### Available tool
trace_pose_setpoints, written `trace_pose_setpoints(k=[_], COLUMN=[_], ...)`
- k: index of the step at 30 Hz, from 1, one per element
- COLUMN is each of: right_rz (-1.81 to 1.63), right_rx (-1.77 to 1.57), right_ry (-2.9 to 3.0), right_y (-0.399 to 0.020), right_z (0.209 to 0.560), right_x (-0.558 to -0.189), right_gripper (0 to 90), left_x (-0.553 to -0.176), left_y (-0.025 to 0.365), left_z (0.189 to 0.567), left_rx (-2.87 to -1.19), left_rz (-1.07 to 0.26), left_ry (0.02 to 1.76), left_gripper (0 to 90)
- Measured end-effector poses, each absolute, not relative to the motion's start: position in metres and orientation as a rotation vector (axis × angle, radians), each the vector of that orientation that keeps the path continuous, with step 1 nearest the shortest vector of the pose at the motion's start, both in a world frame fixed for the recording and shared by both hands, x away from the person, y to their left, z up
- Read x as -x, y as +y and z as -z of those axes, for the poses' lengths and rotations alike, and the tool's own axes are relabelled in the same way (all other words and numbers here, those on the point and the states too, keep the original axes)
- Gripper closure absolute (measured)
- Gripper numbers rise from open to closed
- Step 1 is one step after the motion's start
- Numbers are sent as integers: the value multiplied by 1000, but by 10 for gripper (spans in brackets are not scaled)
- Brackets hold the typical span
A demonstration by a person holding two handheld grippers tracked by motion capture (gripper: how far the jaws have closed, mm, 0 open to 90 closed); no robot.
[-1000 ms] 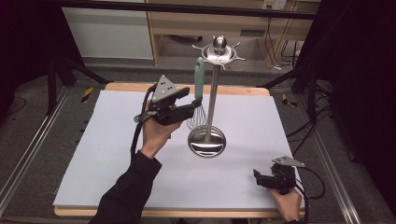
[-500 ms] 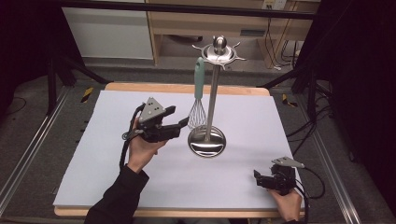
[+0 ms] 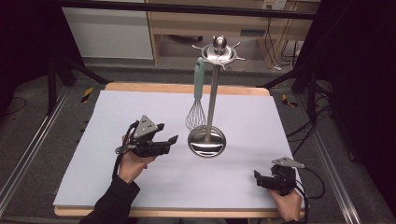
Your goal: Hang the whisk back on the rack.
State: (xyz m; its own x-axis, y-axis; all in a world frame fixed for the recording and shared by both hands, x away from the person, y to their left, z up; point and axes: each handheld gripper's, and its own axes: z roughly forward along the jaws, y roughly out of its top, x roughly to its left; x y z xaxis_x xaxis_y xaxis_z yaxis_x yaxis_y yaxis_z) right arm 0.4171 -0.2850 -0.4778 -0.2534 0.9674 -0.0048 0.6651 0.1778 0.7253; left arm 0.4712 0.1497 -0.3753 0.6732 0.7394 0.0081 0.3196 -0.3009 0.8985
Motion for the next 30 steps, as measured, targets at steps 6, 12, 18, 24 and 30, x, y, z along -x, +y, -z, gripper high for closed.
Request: trace_pose_setpoints(k=[6, 12, 18, 24, 30], right_rz=[-841, -832, -812, -795, -796], right_rx=[-1530, -1544, -1545, -1548, -1547], right_ry=[1989, 1984, 1983, 1985, 1987], right_y=[-287, -286, -289, -290, -290], right_z=[478, 479, 480, 480, 480], right_x=[-417, -417, -419, -419, -419], right_gripper=[104, 104, 104, 104, 104], left_x=[-468, -463, -458, -455, -452], left_y=[167, 192, 214, 235, 252], left_z=[388, 406, 422, 440, 449], left_rx=[-1912, -1940, -1943, -1938, -1923], left_rz=[-551, -567, -573, -574, -607], left_ry=[871, 937, 1004, 1087, 1155], left_gripper=[295, 285, 280, 277, 263])
